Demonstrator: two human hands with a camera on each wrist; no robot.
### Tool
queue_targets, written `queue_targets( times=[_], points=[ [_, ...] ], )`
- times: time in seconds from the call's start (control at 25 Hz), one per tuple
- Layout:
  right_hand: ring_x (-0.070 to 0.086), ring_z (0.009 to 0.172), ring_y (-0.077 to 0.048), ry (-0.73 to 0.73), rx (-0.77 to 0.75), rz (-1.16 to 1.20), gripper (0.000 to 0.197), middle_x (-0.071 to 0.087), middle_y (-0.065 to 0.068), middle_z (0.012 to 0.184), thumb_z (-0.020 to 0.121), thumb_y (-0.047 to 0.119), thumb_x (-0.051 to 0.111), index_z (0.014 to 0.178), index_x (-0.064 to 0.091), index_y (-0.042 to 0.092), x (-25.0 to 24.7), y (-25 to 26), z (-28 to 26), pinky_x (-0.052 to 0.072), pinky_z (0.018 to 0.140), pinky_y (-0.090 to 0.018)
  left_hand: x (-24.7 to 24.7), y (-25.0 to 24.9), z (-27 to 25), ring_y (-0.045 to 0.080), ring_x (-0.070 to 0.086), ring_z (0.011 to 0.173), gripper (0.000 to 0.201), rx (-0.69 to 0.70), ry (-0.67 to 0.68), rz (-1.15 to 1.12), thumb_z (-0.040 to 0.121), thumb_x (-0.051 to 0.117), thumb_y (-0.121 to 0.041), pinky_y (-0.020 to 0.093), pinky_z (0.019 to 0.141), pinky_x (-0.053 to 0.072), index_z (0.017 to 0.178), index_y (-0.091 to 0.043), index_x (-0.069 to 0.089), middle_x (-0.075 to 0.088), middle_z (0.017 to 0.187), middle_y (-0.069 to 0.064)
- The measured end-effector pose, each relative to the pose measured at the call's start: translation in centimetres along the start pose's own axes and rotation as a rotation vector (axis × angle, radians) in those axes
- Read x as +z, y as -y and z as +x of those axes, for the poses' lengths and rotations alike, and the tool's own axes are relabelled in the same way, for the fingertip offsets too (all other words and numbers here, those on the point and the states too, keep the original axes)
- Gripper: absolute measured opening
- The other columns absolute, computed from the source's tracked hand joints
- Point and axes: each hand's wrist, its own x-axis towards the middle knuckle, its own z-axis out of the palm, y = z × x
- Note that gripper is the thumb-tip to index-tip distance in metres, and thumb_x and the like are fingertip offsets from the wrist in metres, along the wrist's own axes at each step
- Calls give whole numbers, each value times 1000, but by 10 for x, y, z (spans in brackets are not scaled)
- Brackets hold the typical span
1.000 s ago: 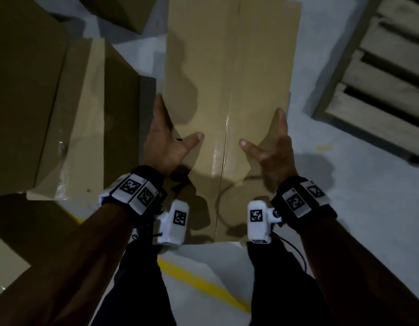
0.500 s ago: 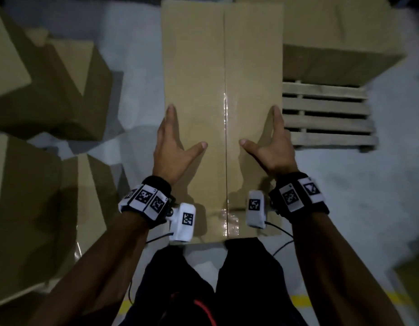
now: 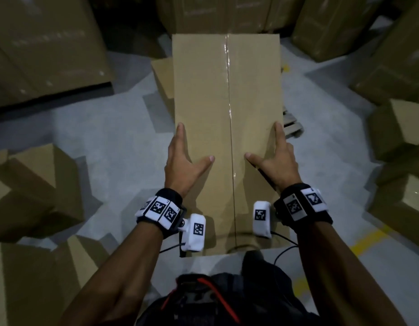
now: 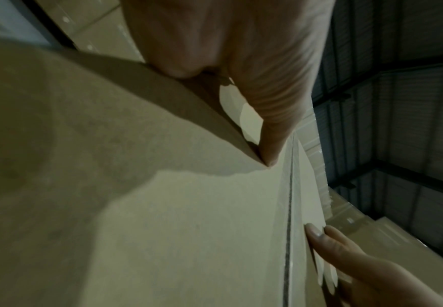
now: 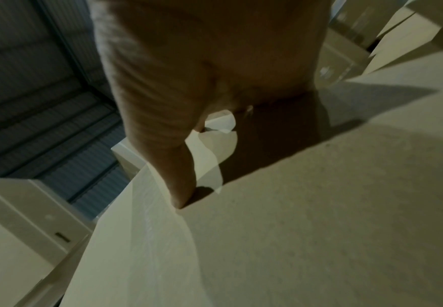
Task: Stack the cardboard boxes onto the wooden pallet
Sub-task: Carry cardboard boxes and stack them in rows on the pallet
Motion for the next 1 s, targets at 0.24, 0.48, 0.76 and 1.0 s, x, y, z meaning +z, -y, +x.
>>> queue_targets(
  times=[0.24,0.48,0.76,1.0],
  points=[
    [41,134,-37,-70,66,22,105,32,-13,150,81,50,77,156,3,46,-89,-72,21,37,107,-46,104,-57,-8,14,20,148,106,36,91,-3,79,79,-43,33,116,21,154,-48,5,14,164,-13],
    [42,133,-40,-37,64,-27,105,33,-14,150,79,54,76,155,2,48,-188,-145,75,38,107,-49,226,-112,-16,16,22,147,107,7,78,-35,78,80,-41,30,108,23,154,-49,5,15,164,-11],
    [43,132,-38,-8,55,-34,104,33,-14,148,82,52,75,156,2,45,-267,-176,140,37,106,-45,310,-165,13,16,20,148,107,-1,81,-45,78,80,-41,32,107,22,153,-50,5,12,164,-12],
    [41,134,-39,-21,90,-61,104,31,-16,150,83,52,74,157,1,44,-296,-199,239,35,108,-45,386,-180,97,2,19,141,107,11,128,-74,77,81,-39,29,110,21,154,-49,7,14,163,-15]
  ],
)
